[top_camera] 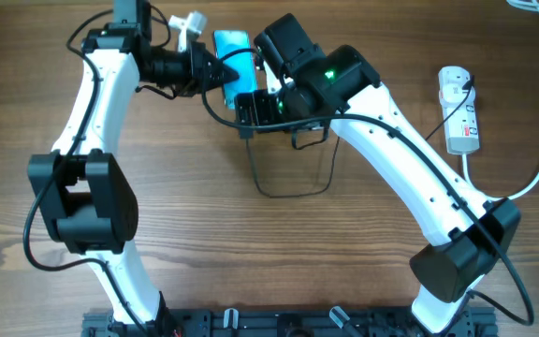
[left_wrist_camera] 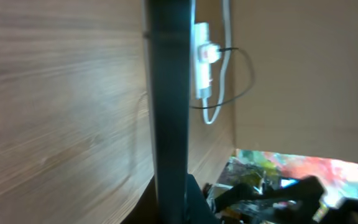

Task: Plug charger to phone and switch on socket

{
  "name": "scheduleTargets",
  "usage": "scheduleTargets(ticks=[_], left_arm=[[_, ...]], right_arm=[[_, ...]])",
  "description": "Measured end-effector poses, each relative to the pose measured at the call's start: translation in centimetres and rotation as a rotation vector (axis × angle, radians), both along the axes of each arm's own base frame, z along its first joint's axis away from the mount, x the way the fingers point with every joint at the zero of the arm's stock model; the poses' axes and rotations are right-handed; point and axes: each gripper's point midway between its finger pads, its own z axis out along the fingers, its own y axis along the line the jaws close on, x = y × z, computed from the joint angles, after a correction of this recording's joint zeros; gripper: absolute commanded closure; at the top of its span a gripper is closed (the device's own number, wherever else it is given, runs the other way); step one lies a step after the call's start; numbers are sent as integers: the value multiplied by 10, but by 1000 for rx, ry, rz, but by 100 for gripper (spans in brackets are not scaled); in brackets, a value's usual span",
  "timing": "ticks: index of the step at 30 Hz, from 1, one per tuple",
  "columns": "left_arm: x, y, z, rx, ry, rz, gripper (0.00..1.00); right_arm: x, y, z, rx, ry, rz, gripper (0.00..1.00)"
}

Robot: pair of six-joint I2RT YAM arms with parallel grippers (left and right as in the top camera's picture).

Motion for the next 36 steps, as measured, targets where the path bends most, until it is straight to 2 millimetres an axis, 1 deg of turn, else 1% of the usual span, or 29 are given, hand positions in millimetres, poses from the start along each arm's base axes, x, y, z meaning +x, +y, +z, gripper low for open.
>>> scheduleTargets(ticks=[1,3,4,6,9,11,13,14,16,17,19,20,21,24,26,30,32,34,36], left_arm=[[-4,-1,-10,39,35,-2,96],[-13,-12,-33,102,94,-30,96],[-16,-19,-44,125,118,-49,96],[-28,-40,-71,177,170,-106,96],[-41,-62,-93,207,212,-166,96],[-49,-75,-108,219,239,-202,96],[-50,-80,-121,229,249,-217,95],[-50,-81,-125,235,252,-219,93],[-48,-79,-128,248,244,-215,92],[-47,-78,-130,262,235,-212,92],[-45,-77,-131,271,227,-210,92],[-44,-77,-132,275,222,-210,93],[-40,-76,-135,298,202,-200,93],[-30,-77,-137,313,180,-171,93],[-28,-79,-138,319,181,-158,93],[-31,-88,-138,321,175,-168,94],[-31,-91,-138,320,172,-171,94],[-30,-92,-138,319,172,-166,93],[-30,-92,-138,319,179,-159,93]], right_arm=[[-5,-5,-3,-23,24,-2,0],[-11,-11,-6,-47,47,-5,0],[-12,-13,-7,-55,55,-7,0],[-14,-21,-9,-73,78,-19,0],[-12,-27,-10,-82,85,-33,0],[-12,-28,-10,-85,84,-35,0],[-12,-28,-10,-85,84,-35,0],[-12,-28,-10,-85,83,-35,0],[-10,-30,-10,-87,82,-40,0],[-6,-35,-10,-86,83,-56,0],[2,-49,-11,-89,91,-95,0],[4,-58,-12,-98,105,-118,0],[11,-72,-12,-103,112,-154,0],[18,-84,-12,-106,107,-163,0],[22,-91,-12,-106,106,-176,0],[27,-100,-12,-105,107,-202,0],[31,-99,-11,-97,88,-197,0],[36,-99,-10,-89,68,-192,0],[40,-103,-10,-87,65,-204,0]])
